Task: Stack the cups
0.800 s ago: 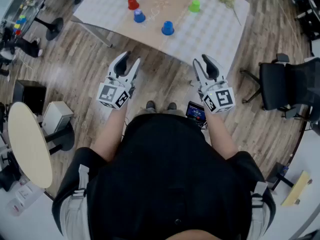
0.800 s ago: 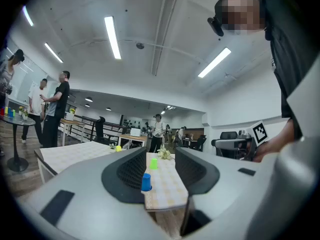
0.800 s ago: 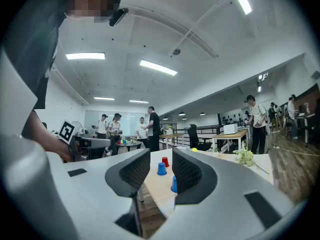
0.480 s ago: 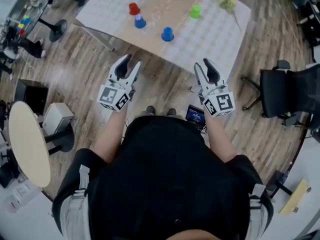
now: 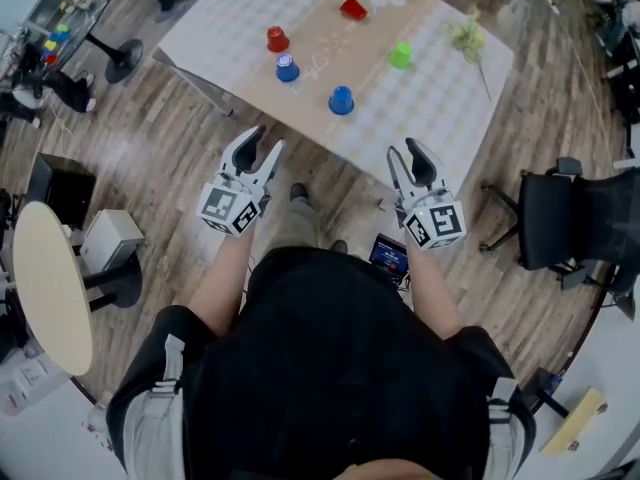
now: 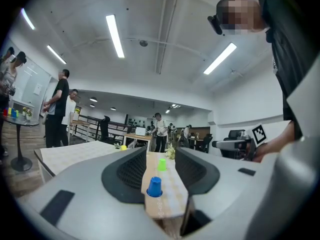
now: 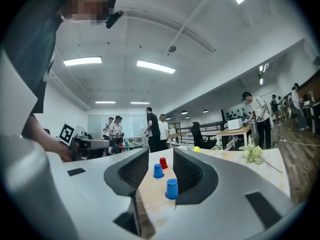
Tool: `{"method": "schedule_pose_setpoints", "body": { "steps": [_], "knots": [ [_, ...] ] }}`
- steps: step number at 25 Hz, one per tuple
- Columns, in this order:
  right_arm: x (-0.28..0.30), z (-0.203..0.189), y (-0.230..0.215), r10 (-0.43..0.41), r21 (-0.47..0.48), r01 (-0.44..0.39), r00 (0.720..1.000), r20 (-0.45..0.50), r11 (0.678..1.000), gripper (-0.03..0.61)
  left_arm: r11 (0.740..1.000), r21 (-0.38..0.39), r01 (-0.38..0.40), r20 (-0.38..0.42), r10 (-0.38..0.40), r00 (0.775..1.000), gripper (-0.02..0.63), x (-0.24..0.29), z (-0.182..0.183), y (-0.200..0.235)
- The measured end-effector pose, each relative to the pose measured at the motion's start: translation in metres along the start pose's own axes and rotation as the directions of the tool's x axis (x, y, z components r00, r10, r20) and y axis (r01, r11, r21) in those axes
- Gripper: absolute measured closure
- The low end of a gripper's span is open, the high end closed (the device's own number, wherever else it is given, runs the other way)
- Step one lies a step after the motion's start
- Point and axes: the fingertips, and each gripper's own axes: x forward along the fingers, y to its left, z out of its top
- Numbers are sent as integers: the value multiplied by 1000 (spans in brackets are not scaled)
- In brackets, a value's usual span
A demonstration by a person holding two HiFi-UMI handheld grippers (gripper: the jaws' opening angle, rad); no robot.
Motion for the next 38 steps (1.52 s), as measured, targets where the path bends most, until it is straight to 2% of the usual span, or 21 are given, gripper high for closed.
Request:
{"method": "schedule_pose_setpoints", "body": {
  "steps": [4, 7, 11, 16, 22, 26, 31, 33, 35, 38],
  "knots": [
    [48, -7, -11, 4, 14, -4, 999, -32, 1000, 414, 1000, -17, 9, 0, -9, 1000, 453, 31, -6, 45],
    [93, -22, -13, 34, 16, -32, 994, -106, 999, 399, 999, -34, 27, 2, -27, 1000, 453, 57, -7, 84],
    [148, -62, -18, 78, -15, -84, 965, -249, 996, 361, 997, -46, 68, -3, -68, 998, 453, 91, -10, 126],
    [186, -97, -30, 74, -20, -85, 937, -340, 996, 342, 989, -77, 122, -55, -127, 990, 453, 120, -33, 169],
    [212, -122, -41, 124, -81, -181, 879, -461, 980, 329, 985, -102, 142, -92, -152, 984, 453, 146, -48, 203],
    [226, -144, -44, 189, -46, -242, 849, -493, 969, 318, 985, -97, 141, -104, -151, 983, 453, 155, -59, 218],
    [229, -184, -38, 246, -45, -339, 762, -599, 940, 308, 990, -96, 106, -115, -116, 987, 453, 158, -68, 237],
    [230, -194, -41, 251, -44, -357, 736, -628, 933, 311, 991, -102, 92, -121, -104, 987, 453, 158, -70, 243],
    [231, -199, -43, 258, -33, -361, 725, -639, 932, 324, 991, -109, 78, -131, -93, 987, 453, 156, -74, 248],
    [234, -198, -45, 261, -27, -357, 729, -633, 934, 347, 991, -116, 66, -144, -82, 986, 453, 153, -80, 255]
  ]
}}
